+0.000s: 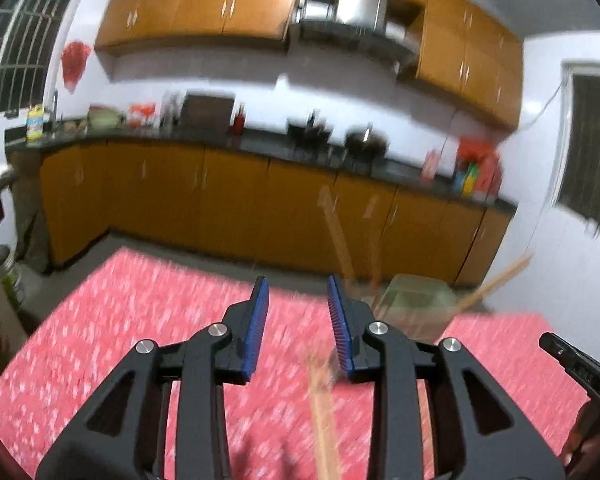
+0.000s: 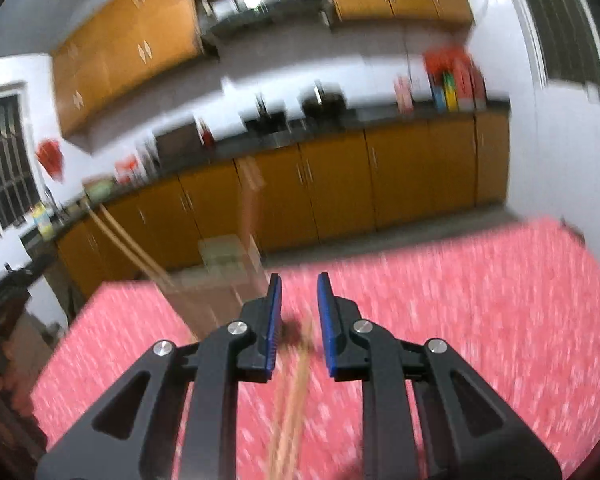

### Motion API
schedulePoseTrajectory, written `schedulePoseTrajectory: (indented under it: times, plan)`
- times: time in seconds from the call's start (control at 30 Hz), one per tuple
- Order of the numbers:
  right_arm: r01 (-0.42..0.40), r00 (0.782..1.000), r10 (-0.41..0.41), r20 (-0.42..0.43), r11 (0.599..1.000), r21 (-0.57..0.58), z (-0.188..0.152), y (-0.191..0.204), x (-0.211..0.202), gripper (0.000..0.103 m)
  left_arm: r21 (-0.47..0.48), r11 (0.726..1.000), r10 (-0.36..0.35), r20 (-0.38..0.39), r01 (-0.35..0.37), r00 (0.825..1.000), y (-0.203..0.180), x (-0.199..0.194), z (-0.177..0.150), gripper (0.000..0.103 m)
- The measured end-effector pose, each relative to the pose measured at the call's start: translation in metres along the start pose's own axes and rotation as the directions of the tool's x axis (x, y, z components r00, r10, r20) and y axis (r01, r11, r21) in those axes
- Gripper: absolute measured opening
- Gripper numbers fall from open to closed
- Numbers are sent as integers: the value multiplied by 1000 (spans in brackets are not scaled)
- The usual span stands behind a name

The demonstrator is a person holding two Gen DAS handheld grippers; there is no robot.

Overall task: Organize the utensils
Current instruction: 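Open the left tool into the holder while the right tool releases its chopstick, then move both open tools back down to the remaining chopsticks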

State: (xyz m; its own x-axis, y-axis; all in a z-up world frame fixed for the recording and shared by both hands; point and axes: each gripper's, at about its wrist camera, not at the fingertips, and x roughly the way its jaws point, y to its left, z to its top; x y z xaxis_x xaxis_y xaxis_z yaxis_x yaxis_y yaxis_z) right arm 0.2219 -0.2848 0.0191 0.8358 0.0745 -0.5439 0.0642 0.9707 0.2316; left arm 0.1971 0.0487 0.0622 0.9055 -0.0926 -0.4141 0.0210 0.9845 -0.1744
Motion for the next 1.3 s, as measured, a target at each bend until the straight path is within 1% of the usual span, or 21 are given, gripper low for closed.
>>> schedulePoseTrajectory:
  times: [0.07,0.1,0.2,0.3,0.37,0.53,0.67,0.77,0.9,1.0,1.13,1.23,1.3]
  plan:
    - [-8,995,10,-97,1000,16,-18,-5,20,20,3,1000,6,-77,-6,997,4,12,-17,31]
    - [-23,988,26,-154,999,25,-30,-7,32,20,7,1000,8,-134,-7,991,7,22,-31,31]
    - [-54,964,59,-260,998,26,-58,-3,55,20,18,1000,-2,-215,6,977,9,35,-55,31]
    - [-69,947,64,-315,998,-4,-79,6,69,19,6,999,-30,-289,33,957,10,46,-77,31]
    - [-65,940,52,-337,998,-26,-87,11,74,19,4,999,-40,-313,44,949,11,48,-86,31]
    - [-28,946,3,-324,997,-72,-90,16,77,16,2,997,-71,-352,77,933,5,51,-105,30]
    - [-25,944,-4,-330,996,-83,-93,16,81,16,-13,995,-97,-373,100,923,4,54,-110,30]
    - [9,949,-50,-312,991,-132,-93,18,80,9,-14,993,-112,-389,115,915,-1,59,-116,30]
    - [56,951,-73,-301,996,-65,-88,1,81,8,-13,990,-133,-417,140,899,-5,60,-125,26]
    - [64,951,-74,-300,997,-45,-88,-6,81,8,0,987,-142,-433,158,890,-10,62,-130,21]
    - [70,952,-85,-293,996,-61,-89,-6,80,8,17,986,-141,-450,166,882,-15,65,-135,18]
    - [71,953,-86,-292,995,-63,-89,-6,79,8,48,986,-118,-468,159,876,-20,68,-141,16]
    - [70,952,-86,-292,996,-64,-89,-6,79,8,70,986,-103,-461,152,881,-22,67,-142,16]
